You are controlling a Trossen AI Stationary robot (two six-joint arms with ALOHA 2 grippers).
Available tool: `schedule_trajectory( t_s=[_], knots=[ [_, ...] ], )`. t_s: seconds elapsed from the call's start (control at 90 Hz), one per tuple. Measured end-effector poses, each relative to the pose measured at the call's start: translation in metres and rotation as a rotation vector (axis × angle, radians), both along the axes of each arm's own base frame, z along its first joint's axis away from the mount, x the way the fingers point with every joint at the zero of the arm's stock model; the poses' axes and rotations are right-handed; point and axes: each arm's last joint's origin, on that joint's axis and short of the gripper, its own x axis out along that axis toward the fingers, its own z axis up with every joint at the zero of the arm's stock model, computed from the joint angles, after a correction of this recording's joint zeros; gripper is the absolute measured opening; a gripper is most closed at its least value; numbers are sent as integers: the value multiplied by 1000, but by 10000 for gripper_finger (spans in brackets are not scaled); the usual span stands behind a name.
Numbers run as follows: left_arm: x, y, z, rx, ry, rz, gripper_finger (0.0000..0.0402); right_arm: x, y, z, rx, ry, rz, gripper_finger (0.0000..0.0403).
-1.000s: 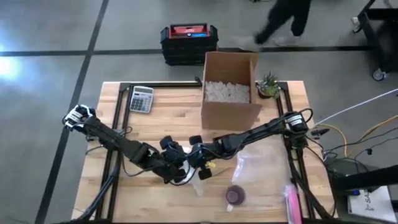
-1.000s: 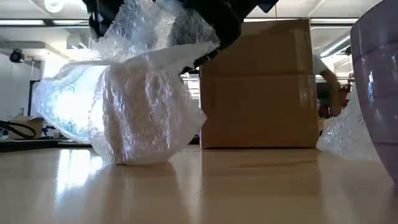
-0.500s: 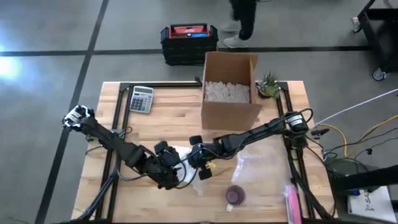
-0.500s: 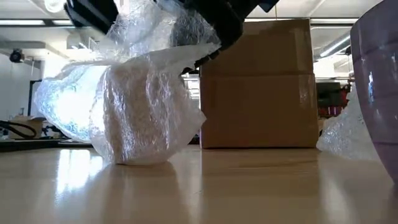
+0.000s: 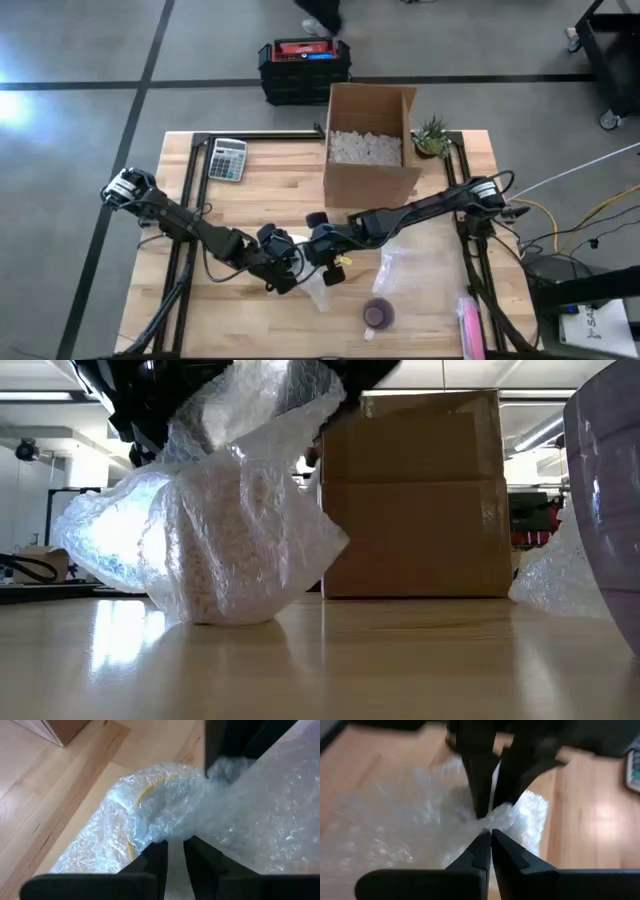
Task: Wrap mug
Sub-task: Wrap the orange patterned mug with the left transparent bubble wrap
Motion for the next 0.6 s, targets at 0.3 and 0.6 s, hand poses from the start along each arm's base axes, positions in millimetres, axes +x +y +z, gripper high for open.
schedule_trajectory(
  t_s=[0.3, 0.6],
  knots=[
    [3, -2, 10, -2, -15, -26, 27, 13, 9, -42, 12, 50, 32, 0],
    [-6, -12, 60, -51, 113, -126, 23, 16, 8, -50, 4, 60, 24, 0]
  ],
)
